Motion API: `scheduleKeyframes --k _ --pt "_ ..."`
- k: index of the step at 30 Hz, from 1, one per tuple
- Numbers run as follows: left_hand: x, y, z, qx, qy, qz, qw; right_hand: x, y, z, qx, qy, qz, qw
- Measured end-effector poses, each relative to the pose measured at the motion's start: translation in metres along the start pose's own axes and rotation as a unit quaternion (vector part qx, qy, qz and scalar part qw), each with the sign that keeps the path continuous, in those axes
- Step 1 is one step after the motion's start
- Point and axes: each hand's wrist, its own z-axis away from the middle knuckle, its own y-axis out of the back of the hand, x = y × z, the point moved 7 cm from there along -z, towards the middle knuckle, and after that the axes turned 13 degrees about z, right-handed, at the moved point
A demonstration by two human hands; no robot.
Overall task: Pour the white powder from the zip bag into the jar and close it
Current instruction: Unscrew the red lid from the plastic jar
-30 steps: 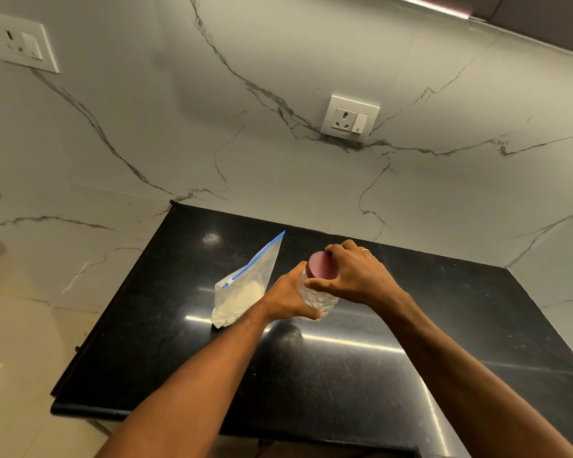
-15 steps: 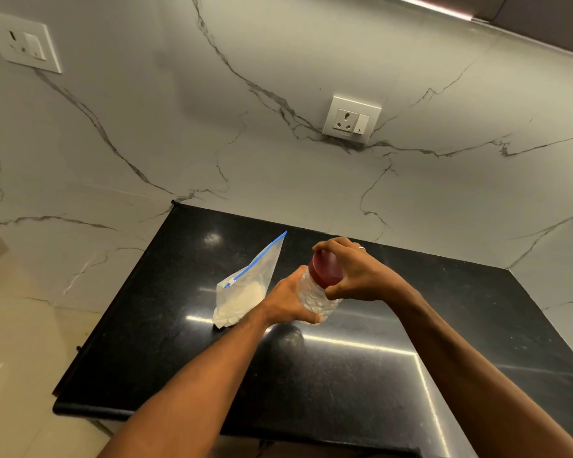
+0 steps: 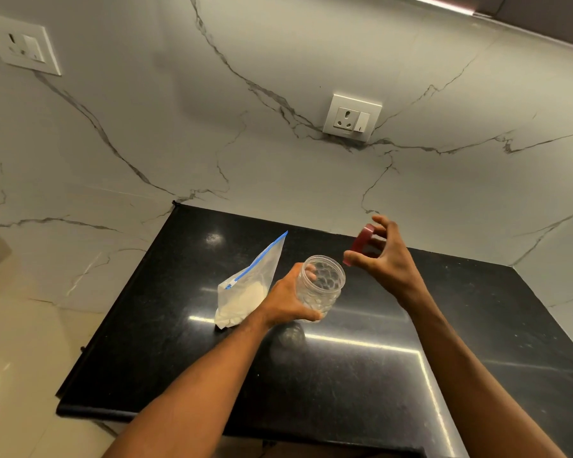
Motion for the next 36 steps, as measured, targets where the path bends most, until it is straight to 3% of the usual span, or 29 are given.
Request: scheduleKeyframes --k 12,25,36 --pt "-0.027 0.003 0.003 0.074 0.013 -0.025 0.997 0.092 -0.049 0.042 0.087 -0.133 -0.108 0.981" --pt "-0.05 -0.013 0.01 0.118 0.036 -0.053 0.991 0.148 -0.116 0.083 0.041 -0.208 -0.032 0.977" --pt "-0.056 -0.021 0.012 0.128 0.04 -0.063 0.989 0.158 -0.131 0.1 0.027 -0.222 0.057 0.973"
